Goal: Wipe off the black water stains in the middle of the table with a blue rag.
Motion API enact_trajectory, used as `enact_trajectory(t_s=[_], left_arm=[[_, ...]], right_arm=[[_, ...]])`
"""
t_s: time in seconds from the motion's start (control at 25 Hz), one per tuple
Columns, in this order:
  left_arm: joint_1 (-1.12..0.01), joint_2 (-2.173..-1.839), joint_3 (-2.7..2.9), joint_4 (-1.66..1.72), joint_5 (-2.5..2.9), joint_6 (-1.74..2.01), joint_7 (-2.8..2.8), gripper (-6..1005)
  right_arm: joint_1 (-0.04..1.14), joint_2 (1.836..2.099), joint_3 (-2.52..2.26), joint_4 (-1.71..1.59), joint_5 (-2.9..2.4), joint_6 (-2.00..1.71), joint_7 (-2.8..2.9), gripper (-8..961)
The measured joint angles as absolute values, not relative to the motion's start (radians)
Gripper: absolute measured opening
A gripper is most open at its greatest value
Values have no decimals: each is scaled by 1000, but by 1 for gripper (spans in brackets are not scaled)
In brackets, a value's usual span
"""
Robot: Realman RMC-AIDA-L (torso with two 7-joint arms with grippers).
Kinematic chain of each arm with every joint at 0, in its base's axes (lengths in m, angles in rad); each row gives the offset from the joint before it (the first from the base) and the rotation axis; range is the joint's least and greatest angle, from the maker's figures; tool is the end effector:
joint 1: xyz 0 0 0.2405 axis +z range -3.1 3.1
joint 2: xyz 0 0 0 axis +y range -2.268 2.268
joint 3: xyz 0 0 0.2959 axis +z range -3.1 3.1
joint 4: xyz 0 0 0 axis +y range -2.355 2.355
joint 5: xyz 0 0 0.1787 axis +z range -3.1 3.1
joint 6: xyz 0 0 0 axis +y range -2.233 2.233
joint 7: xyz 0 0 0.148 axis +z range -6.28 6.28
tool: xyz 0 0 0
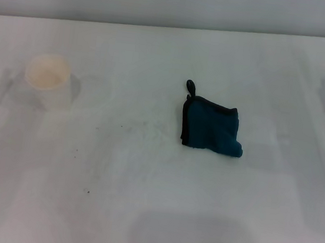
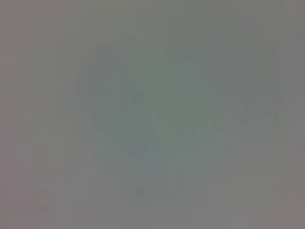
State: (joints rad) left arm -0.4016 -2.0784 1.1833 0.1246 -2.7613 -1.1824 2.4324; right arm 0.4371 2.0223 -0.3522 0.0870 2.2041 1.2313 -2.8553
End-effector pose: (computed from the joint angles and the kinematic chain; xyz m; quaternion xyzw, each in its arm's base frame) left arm -0.3541 0.3276 0.0013 -0.6531 -0.3594 -0.4059 0.5286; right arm 0.3862 0.3208 0.0270 -0.6232 0.2999 0.2982 0.6578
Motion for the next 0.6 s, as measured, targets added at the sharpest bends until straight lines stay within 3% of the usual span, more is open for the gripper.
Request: enact_trajectory(t_s=[0.6], left_arm=[[-405, -2079, 1189, 138, -2751, -1189, 2431, 877]], right_arm=[[427, 2022, -337, 91, 2220, 1211, -2801, 799]])
